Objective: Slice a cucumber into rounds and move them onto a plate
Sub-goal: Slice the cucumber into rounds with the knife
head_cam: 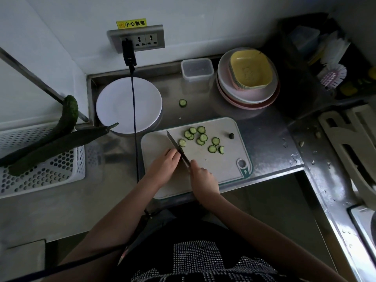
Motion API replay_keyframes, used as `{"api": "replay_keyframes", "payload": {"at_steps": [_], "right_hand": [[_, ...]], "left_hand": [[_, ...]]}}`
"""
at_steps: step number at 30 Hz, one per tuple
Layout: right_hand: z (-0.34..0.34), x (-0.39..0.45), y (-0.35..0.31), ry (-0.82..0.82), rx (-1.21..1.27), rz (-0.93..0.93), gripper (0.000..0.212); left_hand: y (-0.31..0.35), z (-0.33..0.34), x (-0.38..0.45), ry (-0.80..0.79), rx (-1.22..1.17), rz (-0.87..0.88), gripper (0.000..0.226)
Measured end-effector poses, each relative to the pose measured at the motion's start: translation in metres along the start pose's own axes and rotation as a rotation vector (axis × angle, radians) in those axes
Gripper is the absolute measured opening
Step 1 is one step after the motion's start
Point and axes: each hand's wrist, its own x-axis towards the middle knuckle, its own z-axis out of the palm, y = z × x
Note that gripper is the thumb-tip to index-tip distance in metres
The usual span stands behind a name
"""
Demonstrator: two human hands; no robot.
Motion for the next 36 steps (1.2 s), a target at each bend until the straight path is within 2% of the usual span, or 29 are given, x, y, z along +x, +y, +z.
{"api": "replay_keyframes", "payload": {"at_steps": [6,12,25,30,36], "right_hand": [[-0.010,-0.008,0.006,0.137,0.051,-0.008,0.012],[-0.002,-0.015,0.005,0.108,-0.037,-0.087,0.018],[0.003,-0.009,0.006,0.083,-0.020,-0.078,0.019],[0.006,-0.004,0.008,-0.006,-0.010,-0.013,0.002],[0.007,-0.003,0.009,-0.012,-0.045,-0.011,0.006]], "left_hand": [[0.004,0.004,-0.001,0.049,-0.037,-0.029,0.034],[0.005,0.005,0.003,0.068,-0.033,0.028,0.036],[0.002,0.005,0.001,0.032,-0.022,0.033,0.037],[0.002,0.004,0.000,-0.025,-0.006,0.017,0.043],[0.003,0.001,-0.001,-0.042,-0.012,0.005,0.046]]}}
